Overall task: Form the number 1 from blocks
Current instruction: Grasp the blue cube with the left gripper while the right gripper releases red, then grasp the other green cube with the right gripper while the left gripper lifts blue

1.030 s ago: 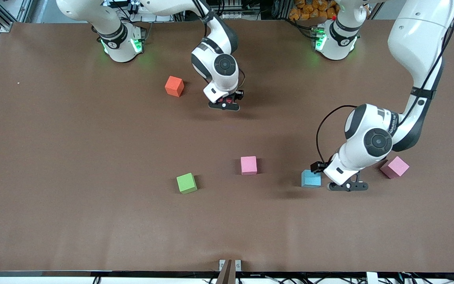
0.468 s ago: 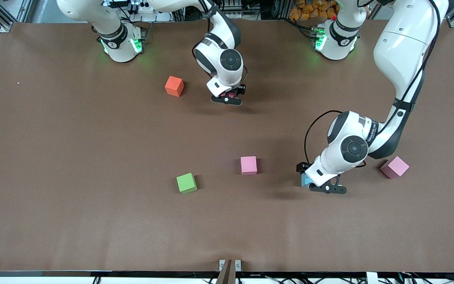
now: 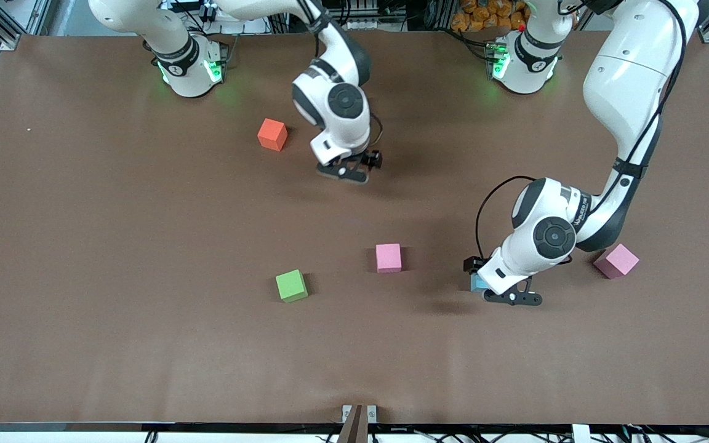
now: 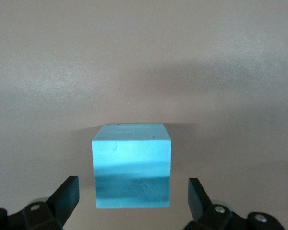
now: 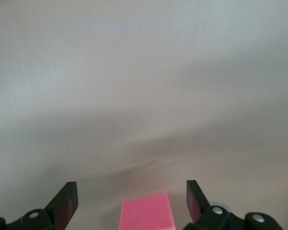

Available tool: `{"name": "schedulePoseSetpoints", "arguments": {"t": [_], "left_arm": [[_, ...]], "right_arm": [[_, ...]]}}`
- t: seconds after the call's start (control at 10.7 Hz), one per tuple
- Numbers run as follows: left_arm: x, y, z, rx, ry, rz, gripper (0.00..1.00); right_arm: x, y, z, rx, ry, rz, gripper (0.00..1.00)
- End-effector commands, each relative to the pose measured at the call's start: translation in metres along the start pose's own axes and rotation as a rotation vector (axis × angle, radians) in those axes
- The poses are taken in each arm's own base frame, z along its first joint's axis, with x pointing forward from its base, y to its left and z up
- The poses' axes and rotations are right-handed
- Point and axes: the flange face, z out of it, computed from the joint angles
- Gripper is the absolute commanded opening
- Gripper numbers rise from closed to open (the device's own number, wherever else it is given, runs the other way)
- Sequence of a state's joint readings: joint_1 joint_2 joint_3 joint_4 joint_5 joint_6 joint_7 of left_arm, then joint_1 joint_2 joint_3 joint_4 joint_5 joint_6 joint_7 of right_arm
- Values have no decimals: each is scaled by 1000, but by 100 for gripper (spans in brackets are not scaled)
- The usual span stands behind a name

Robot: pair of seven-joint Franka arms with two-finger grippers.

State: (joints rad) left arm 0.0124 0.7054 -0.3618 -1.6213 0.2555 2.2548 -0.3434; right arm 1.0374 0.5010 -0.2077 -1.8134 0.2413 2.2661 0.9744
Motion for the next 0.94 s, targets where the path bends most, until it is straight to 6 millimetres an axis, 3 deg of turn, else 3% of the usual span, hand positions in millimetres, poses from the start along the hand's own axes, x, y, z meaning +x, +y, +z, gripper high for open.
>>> {"name": "schedulePoseSetpoints", "arguments": {"t": [0.0,0.19,0.37,0.47,0.66,0.75,0.84], "left_arm": [[15,-4,5,13,10,13,100],[16,-5,11,12,3,9,97],[17,-7,11,13,4,8,63],[16,-5,15,12,-1,9,50],[16,-8,12,15,3,0,6],[15,-7,11,16,3,-4,0],[14,-7,7,18,3,-4,0]], "right_arm": [[90,36,-29,16,54,-86,100],[152,70,-50,40,84,-222,100],[204,85,-53,45,120,-334,100],[222,79,-38,34,131,-346,100],[252,62,-5,13,163,-373,100],[266,61,7,9,177,-387,100],[274,57,14,8,187,-394,100]]}}
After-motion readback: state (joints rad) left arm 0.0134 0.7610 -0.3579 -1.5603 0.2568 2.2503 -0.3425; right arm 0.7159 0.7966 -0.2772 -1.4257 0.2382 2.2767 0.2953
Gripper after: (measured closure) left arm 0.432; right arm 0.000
